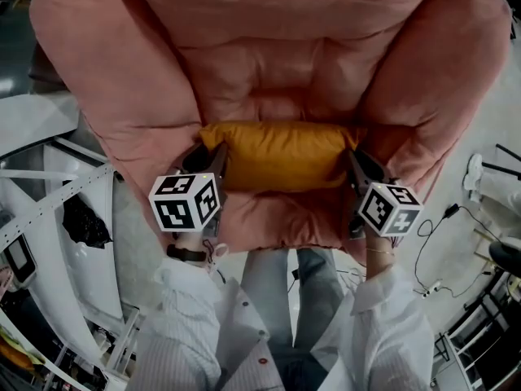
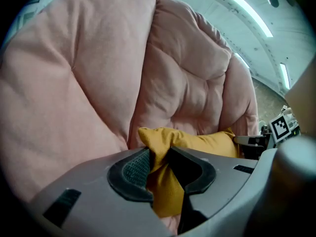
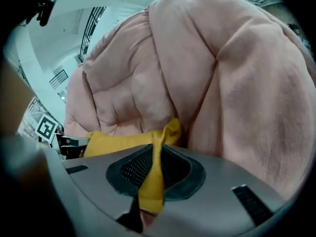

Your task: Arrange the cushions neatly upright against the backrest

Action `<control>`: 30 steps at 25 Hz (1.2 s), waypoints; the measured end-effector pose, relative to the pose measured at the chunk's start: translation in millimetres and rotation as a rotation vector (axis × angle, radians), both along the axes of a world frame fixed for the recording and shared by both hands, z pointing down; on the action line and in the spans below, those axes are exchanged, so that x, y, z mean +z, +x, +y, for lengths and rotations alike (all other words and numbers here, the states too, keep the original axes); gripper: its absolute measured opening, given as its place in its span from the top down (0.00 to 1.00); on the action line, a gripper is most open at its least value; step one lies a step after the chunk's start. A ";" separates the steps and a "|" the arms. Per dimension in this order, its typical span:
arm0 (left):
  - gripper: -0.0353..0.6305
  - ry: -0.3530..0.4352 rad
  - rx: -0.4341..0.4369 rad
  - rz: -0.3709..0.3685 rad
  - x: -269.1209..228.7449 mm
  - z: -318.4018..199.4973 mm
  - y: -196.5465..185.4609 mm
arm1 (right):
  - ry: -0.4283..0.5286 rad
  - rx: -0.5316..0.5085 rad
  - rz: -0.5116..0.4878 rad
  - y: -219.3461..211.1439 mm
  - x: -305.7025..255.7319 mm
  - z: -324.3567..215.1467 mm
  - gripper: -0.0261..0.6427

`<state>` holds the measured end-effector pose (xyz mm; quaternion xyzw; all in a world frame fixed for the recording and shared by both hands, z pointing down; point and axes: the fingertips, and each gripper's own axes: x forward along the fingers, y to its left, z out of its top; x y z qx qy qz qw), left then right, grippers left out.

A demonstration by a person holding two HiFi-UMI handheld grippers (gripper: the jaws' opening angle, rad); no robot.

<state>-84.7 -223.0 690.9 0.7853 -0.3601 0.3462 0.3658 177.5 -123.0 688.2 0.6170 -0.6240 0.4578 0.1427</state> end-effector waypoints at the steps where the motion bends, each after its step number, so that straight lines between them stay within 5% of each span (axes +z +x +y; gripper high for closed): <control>1: 0.77 -0.006 -0.011 0.005 1.1 -0.7 0.3 | -0.002 -0.003 -0.001 0.8 1.6 -1.3 0.90; 17: 0.74 0.031 -0.083 0.022 -27.2 7.0 -20.1 | -0.015 -0.039 0.083 -0.4 -23.0 3.4 0.86; 24: 0.74 0.106 -0.092 0.046 -83.4 24.3 -15.3 | 0.049 -0.070 0.015 -13.4 -79.5 9.8 0.85; 30: 0.77 0.191 -0.148 0.140 -155.3 37.5 -3.3 | 0.163 -0.169 -0.018 -35.7 -151.8 4.2 0.85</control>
